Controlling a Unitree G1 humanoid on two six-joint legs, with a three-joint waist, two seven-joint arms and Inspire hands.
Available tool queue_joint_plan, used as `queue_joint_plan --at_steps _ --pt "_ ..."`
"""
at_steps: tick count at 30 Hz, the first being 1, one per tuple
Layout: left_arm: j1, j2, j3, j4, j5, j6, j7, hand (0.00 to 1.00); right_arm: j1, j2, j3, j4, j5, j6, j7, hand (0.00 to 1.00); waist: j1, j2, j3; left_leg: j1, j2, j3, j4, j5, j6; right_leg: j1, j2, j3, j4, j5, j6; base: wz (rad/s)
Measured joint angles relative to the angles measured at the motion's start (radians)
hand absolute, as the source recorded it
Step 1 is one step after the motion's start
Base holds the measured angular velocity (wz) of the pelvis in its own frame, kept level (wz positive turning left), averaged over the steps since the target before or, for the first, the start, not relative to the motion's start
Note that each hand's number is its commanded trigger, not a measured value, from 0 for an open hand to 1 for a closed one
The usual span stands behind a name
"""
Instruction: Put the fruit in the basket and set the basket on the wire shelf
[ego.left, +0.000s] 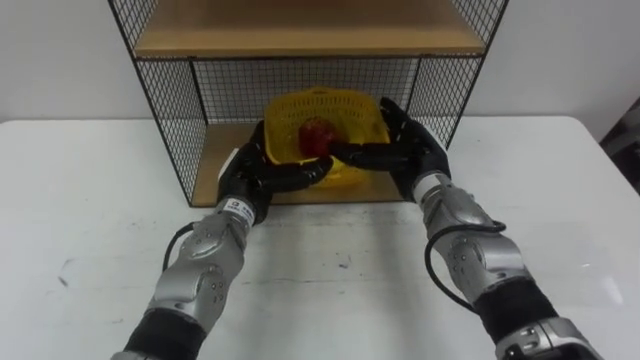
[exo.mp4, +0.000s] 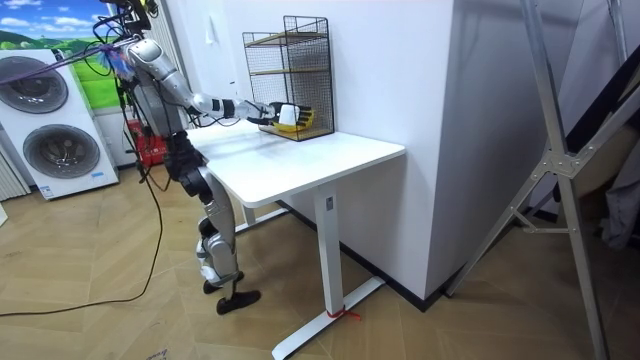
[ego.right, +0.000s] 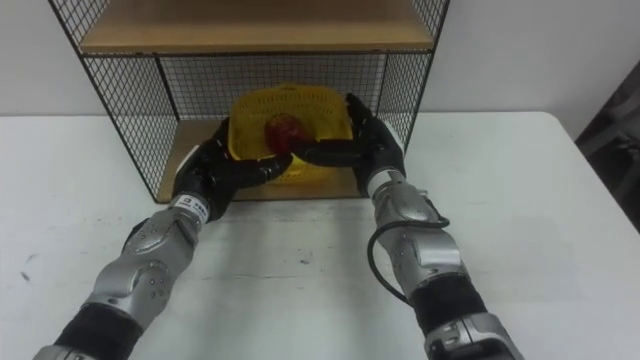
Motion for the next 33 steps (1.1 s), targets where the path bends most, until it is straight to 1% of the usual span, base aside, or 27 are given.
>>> queue_joint_plan --at_steps 3,7,9,15,17,18,20,21,22,26,27,28,30,31,32,33 --pt "-0.016 -0.002 0.0 0.03 0.001 0.003 0.002 0.0 -0.001 0.003 0.0 0.032 0.017 0.001 -0.001 0.0 0.003 0.0 0.0 0.01 0.0 -0.001 0.0 0.0 0.0 0.01 0.0 0.001 -0.002 0.0 0.0 0.0" --pt "-0.043 -0.004 0.008 0.066 0.01 0.021 0.002 0.0 -0.016 0.004 -0.001 0.068 0.017 0.006 -0.003 0.0 0.003 0.001 -0.0007 0.016 0.0 -0.002 0.0 0.0 0.0 0.026 0.001 0.0 -0.016 0.0 0.001 0.0" --pt "-0.043 -0.005 0.013 0.068 0.01 0.024 0.004 0.0 -0.02 0.004 -0.002 0.07 0.017 0.016 -0.003 0.0 0.001 0.003 -0.0025 0.018 0.001 -0.002 0.0 0.0 0.0 0.027 0.002 0.0 -0.015 0.002 0.001 0.0" --pt "-0.05 -0.006 0.015 0.104 0.0 0.028 0.01 0.0 -0.021 0.007 0.0 0.109 0.043 0.018 0.0 0.0 -0.001 0.006 -0.0034 0.046 0.001 -0.001 -0.003 0.0 0.0 0.053 0.002 0.0 -0.017 0.006 0.0 0.0" --pt "-0.05 -0.007 0.015 0.129 0.0 0.029 0.015 0.0 -0.021 0.019 -0.001 0.139 0.058 0.019 0.0 0.0 -0.011 0.007 -0.004 0.066 0.0 -0.001 -0.009 -0.001 0.0 0.075 0.002 -0.001 -0.021 0.001 0.004 0.0" --pt "-0.05 -0.007 0.015 0.135 0.0 0.03 0.018 0.0 -0.021 0.022 -0.001 0.147 0.062 0.02 0.0 0.0 -0.017 0.008 -0.0072 0.069 0.0 -0.001 -0.009 -0.001 -0.001 0.078 0.002 -0.001 -0.027 -0.002 0.009 0.0" --pt "-0.05 -0.004 0.018 0.138 0.001 0.032 0.019 0.0 -0.02 0.023 -0.001 0.15 0.063 0.021 0.0 0.0 -0.023 0.01 -0.0092 0.07 0.0 -0.001 -0.011 -0.001 0.0 0.08 0.002 -0.001 -0.029 -0.001 0.011 0.0" --pt "-0.05 -0.002 0.019 0.139 0.0 0.032 0.019 0.0 -0.019 0.024 -0.001 0.15 0.062 0.021 0.0 0.0 -0.024 0.01 -0.0092 0.074 0.0 -0.002 -0.013 0.0 0.0 0.084 0.002 -0.001 -0.031 0.0 0.011 0.0" --pt "-0.049 0.003 0.018 0.141 0.0 0.032 0.019 0.0 -0.016 0.025 -0.001 0.152 0.063 0.021 0.0 0.0 -0.027 0.01 -0.0089 0.08 0.0 -0.003 -0.016 0.0 -0.001 0.09 0.003 -0.001 -0.031 0.004 0.005 0.03" --pt "-0.049 0.008 0.018 0.14 0.0 0.037 0.033 0.0 -0.007 0.033 -0.001 0.164 0.056 0.022 0.0 0.0 -0.032 0.01 -0.0096 0.082 0.0 -0.003 -0.016 0.001 -0.001 0.092 0.002 -0.001 -0.031 0.004 0.005 0.0" --pt "-0.049 0.008 0.018 0.138 0.0 0.039 0.038 0.0 -0.006 0.033 -0.001 0.164 0.054 0.022 0.0 0.0 -0.033 0.01 -0.0105 0.082 0.0 -0.003 -0.016 0.001 -0.001 0.092 0.002 -0.002 -0.032 0.004 0.006 0.0" --pt "-0.049 0.008 0.018 0.133 0.0 0.043 0.046 0.0 -0.006 0.033 -0.001 0.164 0.054 0.022 0.0 0.0 -0.037 0.008 -0.0134 0.08 0.0 -0.004 -0.016 0.001 -0.001 0.091 0.002 -0.003 -0.032 0.002 0.009 0.0" --pt "-0.047 0.009 0.019 0.119 0.01 0.055 0.059 0.0 -0.006 0.033 -0.003 0.164 0.052 0.022 0.0 0.0 -0.041 0.008 -0.0215 0.073 0.0 -0.005 -0.016 0.001 -0.001 0.085 0.002 -0.003 -0.031 0.003 0.008 0.0" --pt "-0.045 0.012 0.02 0.111 0.013 0.065 0.063 0.0 -0.006 0.032 -0.003 0.163 0.045 0.023 0.0 0.0 -0.045 0.009 -0.0294 0.067 0.0 -0.004 -0.016 0.002 -0.001 0.077 0.002 -0.003 -0.03 0.006 0.003 0.0" --pt "-0.045 0.016 0.021 0.107 0.021 0.071 0.064 0.0 -0.006 0.032 -0.004 0.158 0.034 0.023 0.0 0.0 -0.049 0.01 -0.0311 0.067 0.0 -0.004 -0.016 0.004 -0.001 0.076 0.002 -0.002 -0.03 0.008 0.001 0.0" --pt "-0.043 0.017 0.032 0.089 0.021 0.084 0.069 0.0 -0.006 0.029 -0.004 0.152 0.027 0.023 0.0 0.0 -0.051 0.01 -0.0311 0.067 0.0 -0.003 -0.017 0.007 -0.001 0.074 0.002 -0.002 -0.03 0.009 0.001 0.0"
